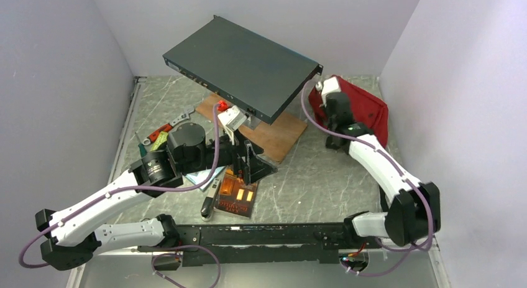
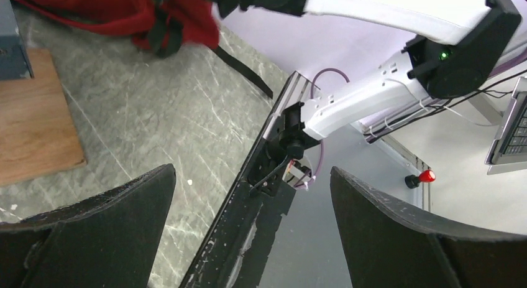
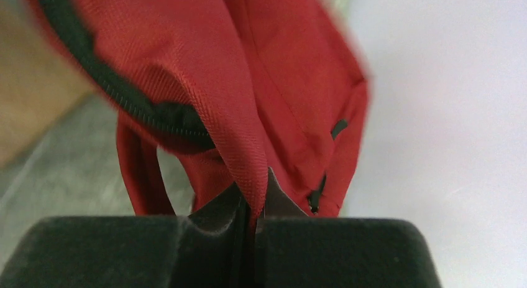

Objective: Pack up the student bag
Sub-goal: Adjust the student bag at the center of the board.

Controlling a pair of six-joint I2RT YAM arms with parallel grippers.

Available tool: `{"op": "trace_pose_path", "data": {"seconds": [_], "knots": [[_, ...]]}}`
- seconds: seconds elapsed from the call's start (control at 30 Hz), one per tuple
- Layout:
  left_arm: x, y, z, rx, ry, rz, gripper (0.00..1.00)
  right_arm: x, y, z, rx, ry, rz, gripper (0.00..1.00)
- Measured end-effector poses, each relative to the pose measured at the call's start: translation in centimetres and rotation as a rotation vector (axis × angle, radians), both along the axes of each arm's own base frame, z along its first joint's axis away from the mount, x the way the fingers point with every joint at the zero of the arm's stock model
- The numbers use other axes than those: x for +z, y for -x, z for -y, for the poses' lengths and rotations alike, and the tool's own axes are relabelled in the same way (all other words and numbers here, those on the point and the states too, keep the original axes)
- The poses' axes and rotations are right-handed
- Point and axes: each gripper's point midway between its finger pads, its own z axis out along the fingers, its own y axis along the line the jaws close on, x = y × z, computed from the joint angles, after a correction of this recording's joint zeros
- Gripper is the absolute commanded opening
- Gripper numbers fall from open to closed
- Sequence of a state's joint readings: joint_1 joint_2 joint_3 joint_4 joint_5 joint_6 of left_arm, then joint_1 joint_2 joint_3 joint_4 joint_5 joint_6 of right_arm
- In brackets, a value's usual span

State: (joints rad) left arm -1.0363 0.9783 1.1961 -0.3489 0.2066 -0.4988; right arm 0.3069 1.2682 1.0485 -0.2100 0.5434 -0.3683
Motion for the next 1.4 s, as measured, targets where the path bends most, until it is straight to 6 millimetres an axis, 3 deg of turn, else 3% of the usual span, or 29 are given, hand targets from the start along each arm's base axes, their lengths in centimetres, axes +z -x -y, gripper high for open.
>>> {"op": "trace_pose_path", "data": {"seconds": [0.1, 0.13, 0.2, 0.27, 0.37, 0.43, 0.5, 0.57, 0.67, 0.77, 0.9, 0.93, 1.07, 1.17, 1.2, 1.37, 1.4], "knots": [[-0.8, 0.2, 0.0, -0.006, 0.0, -0.023, 1.0, -7.6, 2.3, -0.4, -0.054, -0.054, -0.189, 0.0], [-1.2, 0.3, 0.1, -0.009, -0.001, -0.03, 1.0, -9.4, 3.5, -0.3, -0.083, -0.082, -0.237, 0.01], [-1.9, 0.4, 0.2, -0.012, -0.006, -0.051, 1.0, -11.0, 5.4, -0.2, -0.112, -0.139, -0.285, 0.06], [-2.7, 0.3, 0.4, -0.011, -0.013, -0.065, 1.0, -11.3, 7.0, -0.8, -0.11, -0.216, -0.296, 0.09], [-3.1, 0.2, 0.6, -0.005, -0.015, -0.081, 1.0, -10.2, 8.4, -2.2, -0.069, -0.327, -0.276, 0.14], [-3.3, -0.1, 0.6, 0.011, -0.015, -0.084, 1.0, -9.6, 9.1, -4.2, -0.014, -0.397, -0.274, 0.18], [-3.6, -0.6, 0.3, 0.044, -0.019, -0.081, 1.0, -9.8, 9.9, -6.8, 0.05, -0.465, -0.299, 0.31], [-4.1, -1.2, -0.4, 0.096, -0.026, -0.075, 1.0, -11.3, 11.6, -10.1, 0.117, -0.536, -0.359, 0.41], [-4.9, -2.0, -1.9, 0.179, -0.032, -0.064, 1.0, -13.6, 15.6, -15.4, 0.241, -0.604, -0.479, 0.46], [-6.2, -2.6, -3.8, 0.268, -0.034, -0.059, 1.0, -16.5, 20.8, -19.6, 0.345, -0.7, -0.628, 0.6], [-9.5, -2.9, -5.9, 0.353, -0.043, -0.092, 1.0, -18.0, 24.7, -21.2, 0.388, -0.82, -0.723, 0.91], [-10.6, -2.9, -6.2, 0.367, -0.054, -0.106, 1.0, -17.6, 25.0, -21.1, 0.392, -0.852, -0.71, 0.98], [-14.7, -3.2, -6.0, 0.402, -0.117, -0.186, 1.0, -13.7, 23.2, -19.2, 0.301, -0.959, -0.536, 0.97], [-17.1, -3.2, -4.7, 0.401, -0.151, -0.236, 1.0, -11.0, 19.9, -15.0, 0.096, -1.021, -0.333, 0.93], [-18.1, -3.0, -4.2, 0.399, -0.161, -0.252, 1.0, -10.4, 18.5, -12.5, -0.009, -1.035, -0.243, 0.93], [-21.5, -1.8, -1.8, 0.423, -0.166, -0.344, 1.0, -10.9, 16.1, -3.7, -0.373, -0.995, -0.039, 0.94], [-21.9, -1.9, -1.3, 0.435, -0.158, -0.366, 1.0, -11.2, 16.1, -2.8, -0.415, -0.981, -0.032, 0.91]]}}
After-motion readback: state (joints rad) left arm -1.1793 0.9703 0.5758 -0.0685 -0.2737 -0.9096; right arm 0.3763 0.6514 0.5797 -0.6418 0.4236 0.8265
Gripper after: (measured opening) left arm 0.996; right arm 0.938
